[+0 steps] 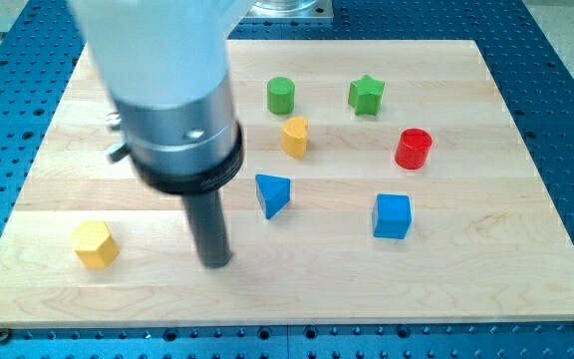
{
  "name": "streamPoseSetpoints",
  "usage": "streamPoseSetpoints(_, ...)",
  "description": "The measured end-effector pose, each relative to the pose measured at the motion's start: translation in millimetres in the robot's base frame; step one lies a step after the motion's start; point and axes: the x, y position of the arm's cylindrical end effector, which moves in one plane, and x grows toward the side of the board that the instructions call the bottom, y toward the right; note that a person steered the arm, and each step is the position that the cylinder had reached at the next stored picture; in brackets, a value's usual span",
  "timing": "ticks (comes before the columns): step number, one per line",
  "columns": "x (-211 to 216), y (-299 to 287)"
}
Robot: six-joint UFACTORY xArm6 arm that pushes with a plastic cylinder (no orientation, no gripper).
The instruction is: Move your arm diagonally to the cube
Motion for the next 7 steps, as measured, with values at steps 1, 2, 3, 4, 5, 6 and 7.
streamPoseSetpoints(1,8.1,44.0)
streamPoseSetpoints(2,10.8,44.9)
streamPoseSetpoints(3,10.8,44.9)
streamPoseSetpoints(4,11.2,52.8)
streamPoseSetpoints(5,16.0,73.4)
streamPoseSetpoints(6,20.9,91.8)
streamPoseSetpoints(7,23.4,105.1)
